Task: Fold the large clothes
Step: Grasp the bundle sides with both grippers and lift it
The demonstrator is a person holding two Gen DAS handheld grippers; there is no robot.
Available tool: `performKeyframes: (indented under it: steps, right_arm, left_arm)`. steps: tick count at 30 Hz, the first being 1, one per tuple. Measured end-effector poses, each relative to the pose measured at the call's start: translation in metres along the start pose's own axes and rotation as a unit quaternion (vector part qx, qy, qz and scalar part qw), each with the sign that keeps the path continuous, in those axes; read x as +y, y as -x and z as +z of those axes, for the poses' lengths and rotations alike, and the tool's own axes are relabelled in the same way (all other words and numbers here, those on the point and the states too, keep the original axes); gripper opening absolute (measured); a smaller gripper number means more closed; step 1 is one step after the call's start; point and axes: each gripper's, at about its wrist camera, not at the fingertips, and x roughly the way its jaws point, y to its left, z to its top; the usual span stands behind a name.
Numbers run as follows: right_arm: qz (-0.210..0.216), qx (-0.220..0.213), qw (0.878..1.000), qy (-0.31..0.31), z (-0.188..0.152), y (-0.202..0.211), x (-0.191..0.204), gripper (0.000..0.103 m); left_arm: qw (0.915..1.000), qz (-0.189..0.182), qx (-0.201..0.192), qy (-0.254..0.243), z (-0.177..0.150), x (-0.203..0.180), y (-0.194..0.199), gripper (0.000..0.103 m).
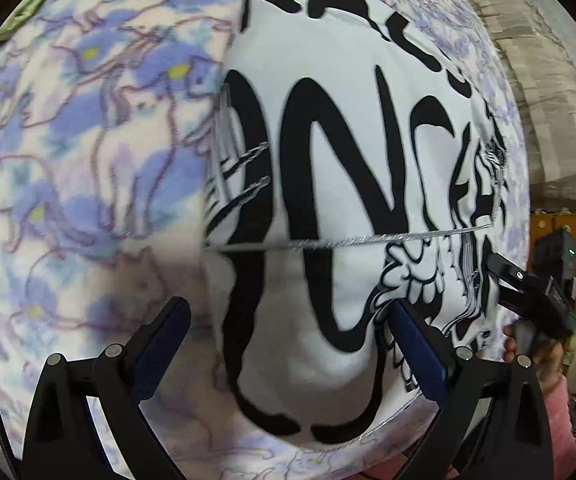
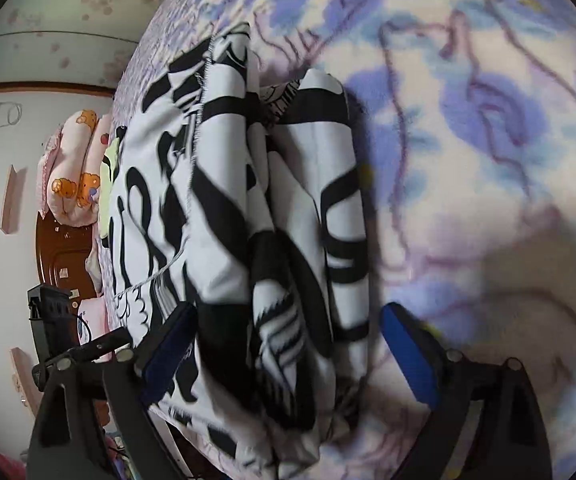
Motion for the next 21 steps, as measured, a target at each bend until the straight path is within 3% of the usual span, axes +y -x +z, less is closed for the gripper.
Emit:
performKeyframes:
  steps: [8,13,21]
  right_arm:
    - [0.065,0.02,0.998,-0.015,0.022,-0.015,-0.013,0.101]
    - [0.142,0.045,0.989,-0.023,0.033,-0.027,-0.013,0.101]
    - [0.15,0.092,0.984,-0.004,0.043,-0.038,-0.004,0.101]
  left_arm:
    - [0.9988,-0.037,0.021,-0.023,0.023,-0.007,-0.027,0.103]
    - [0.9971,-0.059,0.03,-0.038,0.032,-0.003,-0.035,0.103]
    - [0.9934,-0.101,0.032,-0.046,0.034,0.023,-0.031,0.103]
